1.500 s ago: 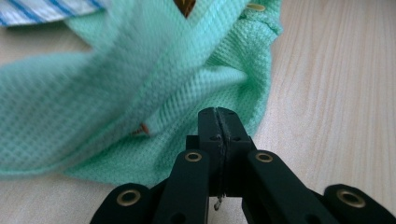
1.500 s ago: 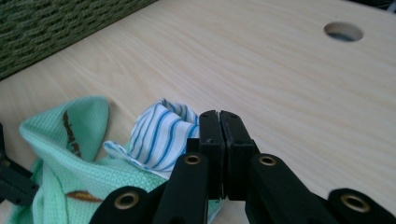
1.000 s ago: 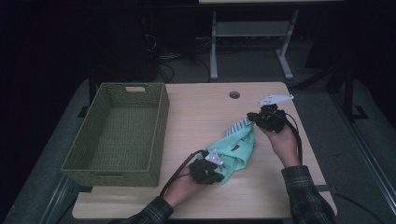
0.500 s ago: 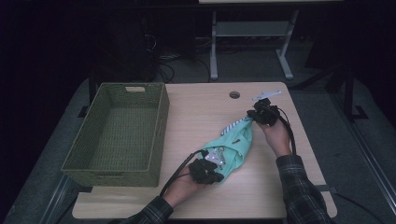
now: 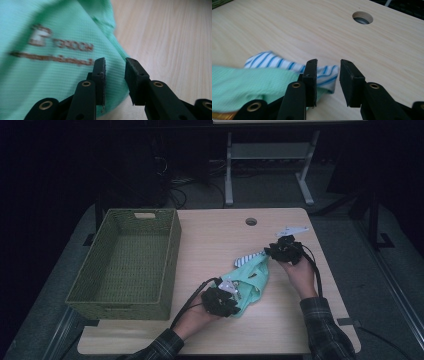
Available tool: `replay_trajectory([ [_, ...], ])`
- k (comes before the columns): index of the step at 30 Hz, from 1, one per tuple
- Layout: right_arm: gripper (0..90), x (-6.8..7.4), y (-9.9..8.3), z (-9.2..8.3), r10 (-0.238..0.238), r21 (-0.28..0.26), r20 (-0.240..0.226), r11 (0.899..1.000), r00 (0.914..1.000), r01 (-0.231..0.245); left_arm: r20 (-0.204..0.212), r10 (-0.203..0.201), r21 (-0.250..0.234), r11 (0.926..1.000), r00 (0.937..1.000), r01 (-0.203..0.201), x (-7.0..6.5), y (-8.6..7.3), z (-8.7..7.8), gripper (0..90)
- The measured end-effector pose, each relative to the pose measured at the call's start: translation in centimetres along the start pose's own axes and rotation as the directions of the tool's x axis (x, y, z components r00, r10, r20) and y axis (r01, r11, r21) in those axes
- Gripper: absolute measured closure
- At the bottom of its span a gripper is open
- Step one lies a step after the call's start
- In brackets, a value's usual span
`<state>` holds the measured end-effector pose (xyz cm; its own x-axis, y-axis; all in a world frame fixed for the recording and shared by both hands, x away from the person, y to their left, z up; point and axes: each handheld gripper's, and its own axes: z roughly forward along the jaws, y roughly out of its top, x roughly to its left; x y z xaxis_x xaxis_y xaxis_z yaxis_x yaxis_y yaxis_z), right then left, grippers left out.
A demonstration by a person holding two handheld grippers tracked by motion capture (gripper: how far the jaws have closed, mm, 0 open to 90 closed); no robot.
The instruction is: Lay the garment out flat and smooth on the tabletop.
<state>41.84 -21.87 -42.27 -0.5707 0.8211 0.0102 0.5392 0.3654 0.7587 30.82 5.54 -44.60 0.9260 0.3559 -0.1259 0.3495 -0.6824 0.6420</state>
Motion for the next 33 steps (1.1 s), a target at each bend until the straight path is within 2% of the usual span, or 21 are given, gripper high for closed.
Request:
replay_trajectory([
  [1, 66.8, 0.0, 0.0, 0.0, 0.0, 0.0, 0.0, 1.0, 1.0, 0.0, 0.0, 0.0, 0.0, 1.0, 1.0, 0.0, 0.0, 0.0, 0.0, 69.7],
  [2, 66.8, 0.2, -0.5, -0.6, -0.001, -0.007, -0.009, 1.0, 1.0, 0.001, -0.027, -0.021, -0.032, 0.9993, 0.9994, 0.021, 0.5, 0.2, -0.7, 70.0],
  [3, 66.8, 0.2, -0.5, -0.6, -0.001, -0.007, -0.009, 1.0, 1.0, 0.001, -0.027, -0.021, -0.032, 0.9993, 0.9994, 0.021, 0.5, 0.2, -0.7, 71.0],
  [6, 66.7, 0.5, -1.4, -1.7, -0.006, -0.025, -0.027, 1.0, 0.9996, 0.005, -0.083, -0.037, -0.04, 0.9986, 0.9959, 0.034, 1.7, 0.3, -1.6, 75.6],
  [7, 66.7, 0.5, -1.4, -1.7, -0.006, -0.025, -0.027, 1.0, 0.9996, 0.005, -0.083, -0.037, -0.04, 0.9986, 0.9959, 0.034, 1.7, 0.3, -1.6, 76.7],
  [8, 66.7, 0.6, -1.6, -1.9, -0.006, -0.027, -0.032, 1.0, 0.9995, 0.005, -0.1, -0.05, -0.046, 0.9979, 0.9937, 0.045, 2.1, 0.3, -1.7, 78.1],
  [9, 66.7, 0.7, -1.8, -2.2, -0.003, -0.028, -0.042, 1.0, 0.9991, 0.001, -0.119, -0.055, -0.043, 0.9978, 0.9913, 0.05, 2.4, 0.3, -1.8, 78.1],
  [10, 66.7, 0.9, -2.4, -2.6, -0.001, -0.026, -0.063, 1.0, 0.998, 0.0, -0.159, -0.06, -0.027, 0.998, 0.9854, 0.056, 2.9, 0.2, -1.9, 82.4],
  [11, 66.7, 0.9, -2.4, -2.6, -0.001, -0.026, -0.063, 1.0, 0.998, 0.0, -0.159, -0.06, -0.027, 0.998, 0.9854, 0.056, 2.9, 0.2, -1.9, 84.0],
  [12, 66.8, 1.2, -3.0, -2.9, 0.0, -0.02, -0.078, 1.0, 0.997, -0.002, -0.18, -0.068, -0.016, 0.9977, 0.9813, 0.067, 3.4, 0.1, -1.8, 85.8],
  [13, 66.8, 1.2, -3.0, -2.9, 0.0, -0.02, -0.078, 1.0, 0.997, -0.002, -0.18, -0.068, -0.016, 0.9977, 0.9813, 0.067, 3.4, 0.1, -1.8, 87.0],
  [16, 66.2, 1.9, -4.1, -3.3, -0.001, -0.002, -0.116, 1.0, 0.9932, 0.001, -0.211, -0.07, 0.019, 0.997, 0.975, 0.075, 3.8, -0.2, -1.5, 88.1],
  [20, 65.5, 2.5, -5.2, -3.7, -0.012, 0.023, -0.138, 1.0, 0.9904, 0.015, -0.228, -0.07, 0.069, 0.9938, 0.9711, 0.087, 4.1, -0.8, -0.8, 88.3],
  [25, 64.2, 2.8, -6.2, -3.9, 0.014, 0.043, -0.167, 0.999, 0.9859, -0.007, -0.224, -0.075, 0.08, 0.9923, 0.9716, 0.095, 4.3, -1.1, -0.6, 88.4],
  [28, 63.5, 3.1, -6.7, -3.3, 0.012, 0.046, -0.2, 0.999, 0.9797, -0.003, -0.229, -0.069, 0.076, 0.9931, 0.9711, 0.089, 4.2, -1.1, -0.6, 88.4],
  [33, 62.7, 3.5, -6.5, -2.5, 0.022, 0.039, -0.225, 0.999, 0.974, -0.014, -0.227, -0.07, 0.072, 0.9934, 0.9713, 0.089, 4.2, -1.2, -0.5, 88.4],
])
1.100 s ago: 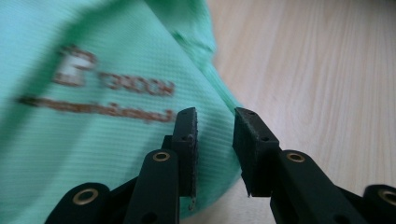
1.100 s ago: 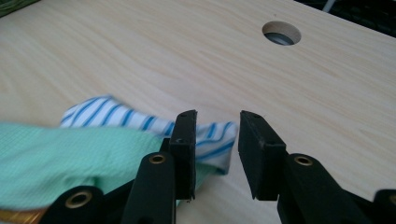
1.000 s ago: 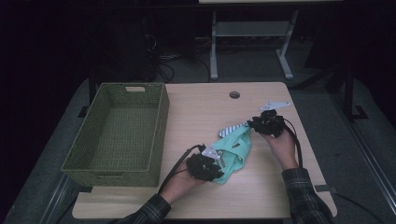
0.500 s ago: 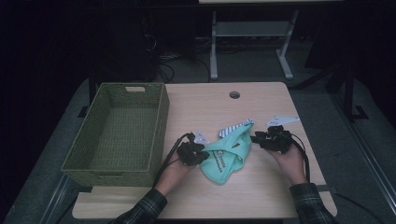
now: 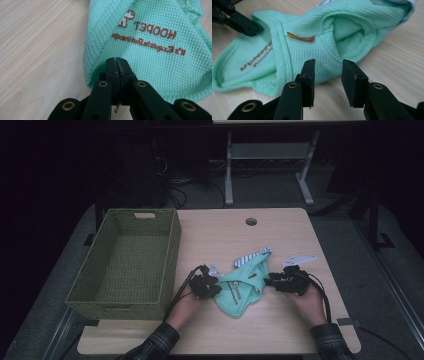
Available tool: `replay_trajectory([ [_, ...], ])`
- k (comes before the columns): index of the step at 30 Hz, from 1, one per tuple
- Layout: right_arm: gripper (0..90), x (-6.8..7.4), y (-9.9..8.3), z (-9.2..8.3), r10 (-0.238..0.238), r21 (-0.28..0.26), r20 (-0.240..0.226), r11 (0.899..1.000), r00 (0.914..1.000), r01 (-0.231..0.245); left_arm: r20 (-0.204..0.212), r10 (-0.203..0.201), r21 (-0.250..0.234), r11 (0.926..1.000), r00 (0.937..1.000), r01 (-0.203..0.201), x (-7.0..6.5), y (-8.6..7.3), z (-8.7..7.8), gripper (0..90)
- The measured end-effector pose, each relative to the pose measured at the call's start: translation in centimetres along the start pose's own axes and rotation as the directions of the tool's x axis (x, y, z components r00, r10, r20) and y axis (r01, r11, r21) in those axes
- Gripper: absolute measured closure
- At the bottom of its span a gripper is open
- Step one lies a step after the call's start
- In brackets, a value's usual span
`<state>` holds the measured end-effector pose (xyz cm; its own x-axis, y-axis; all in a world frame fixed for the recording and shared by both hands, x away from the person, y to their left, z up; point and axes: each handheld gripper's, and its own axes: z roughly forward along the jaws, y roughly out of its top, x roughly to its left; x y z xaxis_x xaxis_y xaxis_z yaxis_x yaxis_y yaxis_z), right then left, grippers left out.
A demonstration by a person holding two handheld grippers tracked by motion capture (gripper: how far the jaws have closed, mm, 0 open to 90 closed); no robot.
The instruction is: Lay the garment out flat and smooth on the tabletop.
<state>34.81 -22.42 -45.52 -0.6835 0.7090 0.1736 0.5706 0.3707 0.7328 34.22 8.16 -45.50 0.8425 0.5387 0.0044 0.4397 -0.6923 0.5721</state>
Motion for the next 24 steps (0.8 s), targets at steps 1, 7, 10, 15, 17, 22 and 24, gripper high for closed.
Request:
replay_trajectory([
  [1, 62.4, 0.1, 0.2, 0.4, 0.001, 0.002, -0.005, 1.0, 1.0, -0.001, 0.005, -0.004, -0.001, 1.0, 1.0, 0.004, 0.1, 0.0, 0.0, 88.4],
  [7, 66.6, 0.6, 0.4, 2.3, -0.028, 0.068, 0.017, 0.997, 0.9995, 0.027, 0.013, -0.013, -0.008, 0.9999, 0.9998, 0.013, 0.2, -0.1, 0.0, 88.4],
  [10, 77.4, 0.9, 0.4, 2.8, -0.062, 0.086, 0.047, 0.995, 0.997, 0.057, 0.016, -0.02, -0.013, 0.9997, 0.9997, 0.02, 0.2, -0.1, 0.0, 88.4],
  [15, 89.2, 1.0, 0.5, 2.8, -0.084, 0.096, 0.06, 0.992, 0.9947, 0.078, 0.021, -0.025, -0.01, 0.9996, 0.9995, 0.025, 0.3, -0.2, 0.0, 88.5],
  [17, 89.6, 1.0, 0.5, 2.7, -0.087, 0.093, 0.062, 0.992, 0.9943, 0.081, 0.021, -0.025, -0.01, 0.9996, 0.9995, 0.025, 0.3, -0.2, 0.0, 88.4],
  [22, 90.0, 0.9, 1.1, 1.3, -0.062, 0.024, 0.048, 0.998, 0.997, 0.061, 0.024, -0.028, -0.012, 0.9995, 0.9993, 0.028, 0.4, -0.2, 0.0, 88.4],
  [24, 90.0, 0.9, 1.4, 0.5, -0.065, -0.008, 0.041, 0.998, 0.997, 0.066, 0.025, -0.036, -0.018, 0.9992, 0.999, 0.037, 0.3, -0.2, 0.0, 88.4],
])
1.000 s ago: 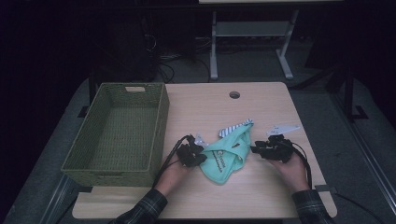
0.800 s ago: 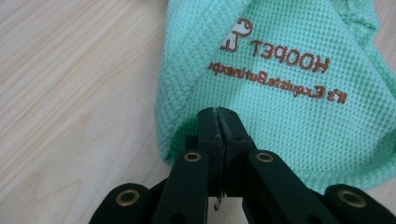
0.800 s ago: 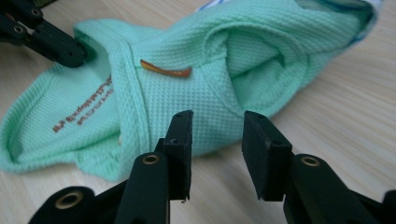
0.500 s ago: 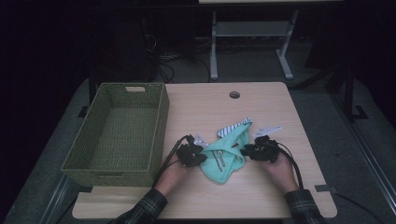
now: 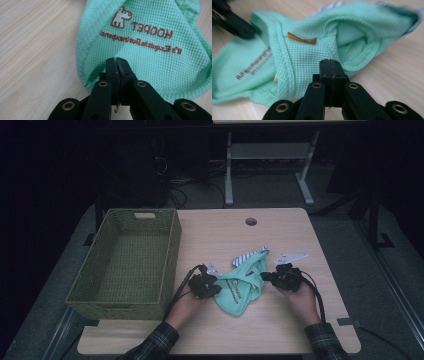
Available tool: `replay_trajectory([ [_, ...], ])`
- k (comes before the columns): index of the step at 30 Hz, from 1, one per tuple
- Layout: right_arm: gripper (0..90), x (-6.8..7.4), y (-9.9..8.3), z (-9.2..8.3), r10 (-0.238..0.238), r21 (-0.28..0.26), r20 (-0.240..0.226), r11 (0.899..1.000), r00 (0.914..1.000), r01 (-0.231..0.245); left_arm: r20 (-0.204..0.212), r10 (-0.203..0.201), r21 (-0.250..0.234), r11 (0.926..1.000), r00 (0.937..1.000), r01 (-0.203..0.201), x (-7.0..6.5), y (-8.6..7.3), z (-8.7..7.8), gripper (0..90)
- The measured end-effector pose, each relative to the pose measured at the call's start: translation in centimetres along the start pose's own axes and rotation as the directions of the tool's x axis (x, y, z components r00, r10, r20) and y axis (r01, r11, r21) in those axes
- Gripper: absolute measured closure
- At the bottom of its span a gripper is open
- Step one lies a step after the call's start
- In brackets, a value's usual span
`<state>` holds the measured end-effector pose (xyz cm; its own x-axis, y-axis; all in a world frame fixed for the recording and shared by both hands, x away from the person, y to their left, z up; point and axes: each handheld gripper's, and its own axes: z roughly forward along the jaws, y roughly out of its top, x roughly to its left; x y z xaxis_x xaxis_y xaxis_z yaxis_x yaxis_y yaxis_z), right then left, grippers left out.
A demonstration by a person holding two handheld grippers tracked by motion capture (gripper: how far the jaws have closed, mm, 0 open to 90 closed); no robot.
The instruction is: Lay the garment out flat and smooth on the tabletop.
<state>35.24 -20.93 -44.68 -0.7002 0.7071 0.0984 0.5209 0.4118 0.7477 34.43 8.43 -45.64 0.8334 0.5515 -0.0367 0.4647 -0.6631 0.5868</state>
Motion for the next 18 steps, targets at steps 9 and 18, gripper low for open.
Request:
replay_trajectory([
  [9, 90.0, 0.7, 1.9, -1.8, -0.012, -0.097, -0.025, 0.995, 0.9996, 0.01, 0.008, -0.004, -0.004, 1.0, 1.0, 0.004, 0.1, 0.0, 0.0, 87.6],
  [18, 90.0, 2.6, 5.0, -4.5, -0.071, -0.197, -0.011, 0.978, 0.9974, 0.068, 0.01, -0.004, -0.005, 1.0, 0.9999, 0.004, 0.1, 0.0, 0.0, 87.7],
])
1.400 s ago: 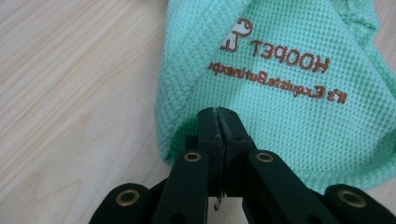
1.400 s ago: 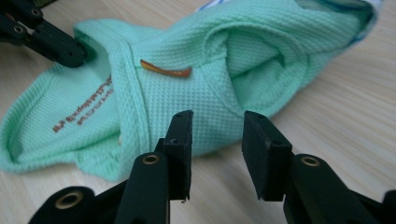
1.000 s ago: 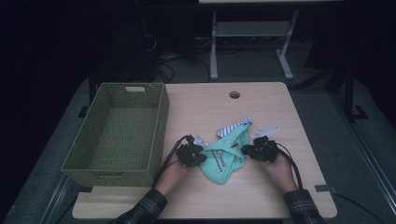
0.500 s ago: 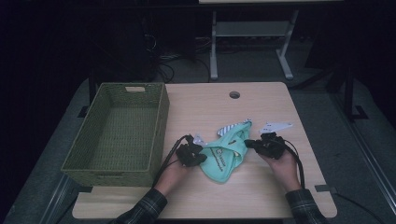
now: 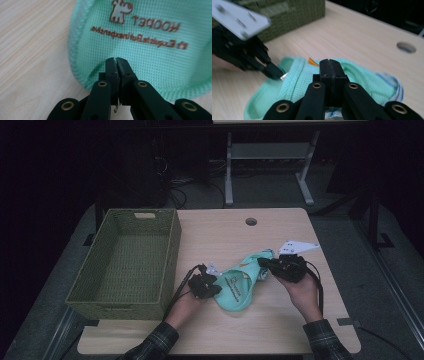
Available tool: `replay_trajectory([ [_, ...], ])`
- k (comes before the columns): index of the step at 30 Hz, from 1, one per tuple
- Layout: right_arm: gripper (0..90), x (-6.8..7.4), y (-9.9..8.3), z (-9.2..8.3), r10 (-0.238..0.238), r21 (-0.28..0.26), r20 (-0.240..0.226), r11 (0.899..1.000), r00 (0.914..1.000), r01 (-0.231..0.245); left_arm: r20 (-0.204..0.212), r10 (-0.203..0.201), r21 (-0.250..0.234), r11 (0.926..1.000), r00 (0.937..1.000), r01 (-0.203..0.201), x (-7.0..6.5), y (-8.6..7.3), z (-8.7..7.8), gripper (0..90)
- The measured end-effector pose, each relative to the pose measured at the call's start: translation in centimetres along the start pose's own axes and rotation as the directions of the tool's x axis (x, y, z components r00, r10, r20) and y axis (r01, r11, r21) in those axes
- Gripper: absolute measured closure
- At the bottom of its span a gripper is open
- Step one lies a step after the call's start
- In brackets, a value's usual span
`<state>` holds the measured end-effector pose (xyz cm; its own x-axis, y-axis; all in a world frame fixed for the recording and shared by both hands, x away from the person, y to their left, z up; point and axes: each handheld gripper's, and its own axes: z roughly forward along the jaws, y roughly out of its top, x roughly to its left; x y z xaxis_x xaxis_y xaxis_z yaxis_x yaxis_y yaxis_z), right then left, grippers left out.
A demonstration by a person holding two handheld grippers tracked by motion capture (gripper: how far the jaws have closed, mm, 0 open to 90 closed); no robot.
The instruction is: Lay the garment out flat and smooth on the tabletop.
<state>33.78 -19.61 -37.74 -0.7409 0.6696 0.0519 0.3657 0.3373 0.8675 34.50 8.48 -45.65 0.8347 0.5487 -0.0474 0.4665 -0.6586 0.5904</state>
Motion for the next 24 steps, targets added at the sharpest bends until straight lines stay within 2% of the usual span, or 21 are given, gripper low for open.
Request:
replay_trajectory([
  [1, 90.0, 0.4, 0.8, -0.5, -0.018, -0.019, 0.002, 1.0, 0.9998, 0.018, -0.001, -0.007, -0.007, 1.0, 1.0, 0.007, -0.1, 0.0, 0.0, 87.7],
  [3, 90.0, 0.7, 1.4, -0.5, -0.036, -0.02, 0.008, 0.999, 0.9993, 0.036, -0.001, -0.008, -0.006, 1.0, 1.0, 0.008, -0.1, 0.0, 0.0, 87.7],
  [6, 90.0, 0.8, 1.6, 0.1, -0.036, -0.002, 0.006, 0.999, 0.9993, 0.036, 0.0, -0.011, -0.009, 0.9999, 0.9999, 0.011, -0.1, 0.0, 0.1, 87.7],
  [7, 90.0, 0.6, 1.4, 1.4, -0.04, 0.026, -0.003, 0.999, 0.9992, 0.04, 0.0, -0.001, 0.001, 1.0, 1.0, 0.001, 0.0, 0.0, 0.0, 87.7],
  [8, 90.0, 0.6, 1.4, 1.4, -0.04, 0.026, -0.003, 0.999, 0.9992, 0.04, 0.0, -0.001, 0.001, 1.0, 1.0, 0.001, 0.0, 0.0, 0.0, 87.7],
  [9, 90.0, 0.3, 1.0, 3.0, -0.029, 0.058, -0.014, 0.998, 0.9995, 0.03, -0.002, 0.001, 0.003, 1.0, 1.0, -0.001, 0.0, 0.0, 0.0, 87.7],
  [10, 90.0, 0.3, 1.0, 3.0, -0.029, 0.058, -0.014, 0.998, 0.9995, 0.03, -0.002, 0.001, 0.003, 1.0, 1.0, -0.001, 0.0, 0.0, 0.0, 87.7],
  [11, 90.0, 0.2, 0.8, 3.8, -0.018, 0.08, -0.022, 0.997, 0.9996, 0.02, 0.0, 0.001, 0.004, 1.0, 1.0, -0.001, 0.0, 0.0, 0.0, 87.7],
  [12, 90.0, -0.1, 0.2, 5.4, -0.009, 0.12, -0.019, 0.993, 0.9998, 0.011, 0.002, 0.008, 0.008, 0.9999, 1.0, -0.008, 0.0, 0.0, -0.1, 87.7],
  [13, 90.0, -0.1, 0.2, 5.4, -0.009, 0.12, -0.019, 0.993, 0.9998, 0.011, 0.002, 0.008, 0.008, 0.9999, 1.0, -0.008, 0.0, 0.0, -0.1, 87.7],
  [15, 90.0, -0.5, -0.8, 7.5, 0.006, 0.174, -0.018, 0.985, 0.9998, -0.002, 0.002, 0.006, 0.005, 1.0, 1.0, -0.006, 0.1, 0.0, 0.0, 87.7],
  [18, 88.8, -0.7, -1.4, 8.3, 0.019, 0.195, -0.017, 0.981, 0.9997, -0.016, 0.003, 0.011, 0.012, 0.9999, 0.9999, -0.012, 0.1, 0.0, -0.1, 87.7],
  [20, 82.2, -0.9, -1.7, 8.4, 0.016, 0.185, -0.015, 0.983, 0.9998, -0.013, 0.005, 0.008, 0.007, 0.9999, 1.0, -0.008, 0.1, 0.0, -0.1, 87.7],
  [21, 72.3, -1.1, -1.6, 7.7, 0.021, 0.165, -0.005, 0.986, 0.9998, -0.02, 0.006, 0.003, 0.006, 1.0, 1.0, -0.003, 0.1, -0.1, -0.1, 87.7],
  [24, 70.5, -1.2, -1.4, 6.6, 0.025, 0.143, -0.004, 0.989, 0.9997, -0.024, 0.005, 0.003, 0.004, 1.0, 1.0, -0.003, 0.1, 0.0, -0.1, 87.6],
])
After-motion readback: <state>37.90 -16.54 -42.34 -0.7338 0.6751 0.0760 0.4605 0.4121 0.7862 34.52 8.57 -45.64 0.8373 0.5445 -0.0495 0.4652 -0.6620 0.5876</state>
